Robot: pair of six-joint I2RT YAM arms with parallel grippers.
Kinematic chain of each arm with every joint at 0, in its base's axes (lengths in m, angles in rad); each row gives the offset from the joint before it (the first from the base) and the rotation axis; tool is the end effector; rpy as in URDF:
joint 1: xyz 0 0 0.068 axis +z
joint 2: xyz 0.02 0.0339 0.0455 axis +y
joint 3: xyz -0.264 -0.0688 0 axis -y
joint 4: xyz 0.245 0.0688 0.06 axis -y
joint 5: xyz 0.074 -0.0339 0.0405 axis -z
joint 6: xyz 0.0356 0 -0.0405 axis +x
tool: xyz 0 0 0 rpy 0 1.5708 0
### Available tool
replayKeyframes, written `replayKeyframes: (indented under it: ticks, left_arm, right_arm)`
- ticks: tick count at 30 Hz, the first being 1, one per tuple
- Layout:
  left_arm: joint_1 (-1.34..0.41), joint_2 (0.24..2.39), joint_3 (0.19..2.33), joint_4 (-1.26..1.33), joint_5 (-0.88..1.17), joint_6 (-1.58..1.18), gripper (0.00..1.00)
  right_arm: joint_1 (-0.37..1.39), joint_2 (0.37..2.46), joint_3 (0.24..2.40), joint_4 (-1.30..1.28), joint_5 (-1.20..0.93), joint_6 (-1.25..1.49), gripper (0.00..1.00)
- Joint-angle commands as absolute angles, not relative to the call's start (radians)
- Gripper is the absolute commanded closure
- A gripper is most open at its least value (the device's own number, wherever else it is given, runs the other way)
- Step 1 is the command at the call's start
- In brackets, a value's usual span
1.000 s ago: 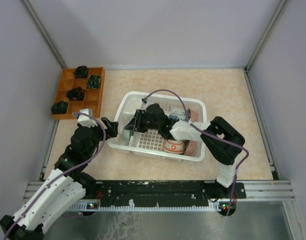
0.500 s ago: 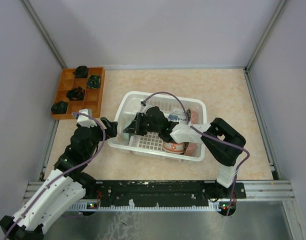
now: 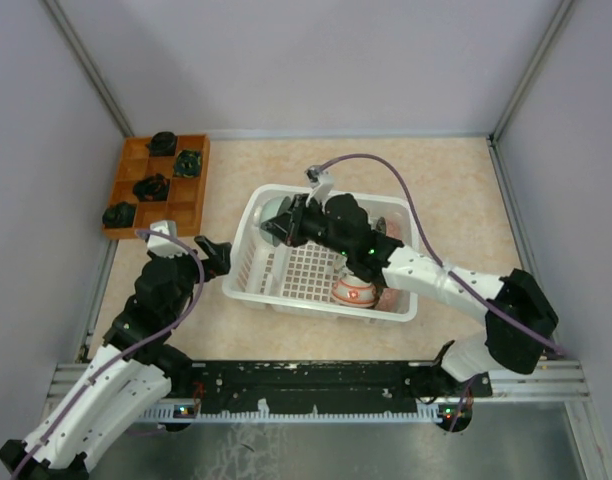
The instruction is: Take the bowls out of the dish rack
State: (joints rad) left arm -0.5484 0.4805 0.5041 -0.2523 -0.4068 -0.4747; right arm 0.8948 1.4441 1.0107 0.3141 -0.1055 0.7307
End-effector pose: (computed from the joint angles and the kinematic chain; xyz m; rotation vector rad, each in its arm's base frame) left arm 0.1211 -0.0575 0.2771 -0.2247 1.7815 -0.3700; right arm 0.2116 0.2698 0.3139 -0.2401 1.8528 1.2702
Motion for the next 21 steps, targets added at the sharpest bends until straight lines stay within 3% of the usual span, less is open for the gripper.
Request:
replayKeyframes:
  ticks: [1,9,17,21]
  left_arm:
    - [-0.551,0.477,0.502,-0.254,-0.408,-0.48,0.01]
    - [-0.551,0.538,0.535,-0.237,-0.367,-0.467,0.01]
    - [-0.551,0.588,0.56,-0.217,-0.334,-0.447,0.01]
    - [-0.551,0.607,0.569,-0.204,-0.327,-0.44,0.01]
  right_arm:
    - [0.896,1.315,1.104,0.243,0.023,0.584,1.0]
    - [0.866,1.22,1.416,-0.357,0.435,0.352,1.0]
    - [0.704,1.286,1.67,-0.844,0.627,0.339,1.0]
    - [0.53,1.332,1.719,-0.966,0.562,0.313,1.0]
